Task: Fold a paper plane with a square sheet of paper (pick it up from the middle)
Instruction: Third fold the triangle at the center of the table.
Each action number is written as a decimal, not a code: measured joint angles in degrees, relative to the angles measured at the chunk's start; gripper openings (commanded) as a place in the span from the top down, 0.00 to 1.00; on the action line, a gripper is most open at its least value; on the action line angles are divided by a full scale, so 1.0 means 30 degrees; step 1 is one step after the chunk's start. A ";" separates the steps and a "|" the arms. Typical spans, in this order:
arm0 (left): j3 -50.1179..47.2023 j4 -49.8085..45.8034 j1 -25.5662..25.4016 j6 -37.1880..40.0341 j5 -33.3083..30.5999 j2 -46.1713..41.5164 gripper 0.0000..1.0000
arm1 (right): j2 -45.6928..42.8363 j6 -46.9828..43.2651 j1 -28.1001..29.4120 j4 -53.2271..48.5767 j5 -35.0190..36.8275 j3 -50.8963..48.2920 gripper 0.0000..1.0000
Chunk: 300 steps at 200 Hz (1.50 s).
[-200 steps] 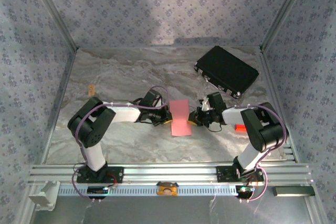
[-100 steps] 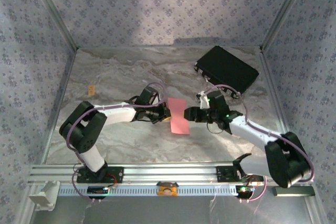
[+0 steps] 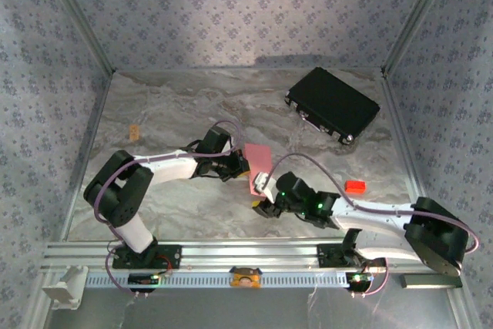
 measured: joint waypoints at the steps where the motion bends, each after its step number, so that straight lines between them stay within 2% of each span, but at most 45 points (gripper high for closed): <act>1: 0.0000 0.0000 0.0000 0.0000 0.0000 0.0000 0.98 | 0.0029 -0.0051 0.0051 0.0029 0.0073 0.0000 0.41; 48: 0.0000 0.0000 0.0000 0.0000 0.0051 0.0000 0.98 | 0.2514 -0.2135 0.1836 0.2098 0.4641 0.0000 0.41; 73: 0.0000 0.0000 0.0000 0.0000 0.0044 -0.0007 0.98 | 0.3483 -0.2557 0.1960 0.2965 0.5829 0.0000 0.43; 110: 0.0000 0.0000 0.0000 -0.0007 0.0044 -0.0007 0.98 | 0.3949 -0.2885 0.2135 0.4087 0.7213 0.0000 0.52; 236: -0.0015 -0.0007 0.0000 0.0000 0.0044 -0.0095 0.97 | 0.2922 -0.1749 0.1668 0.3934 0.6237 -0.0189 0.84; 300: -0.0015 -0.0015 0.0000 0.0000 0.0044 -0.0095 0.97 | 0.2273 -0.1049 0.1260 0.3781 0.5253 -0.0386 0.83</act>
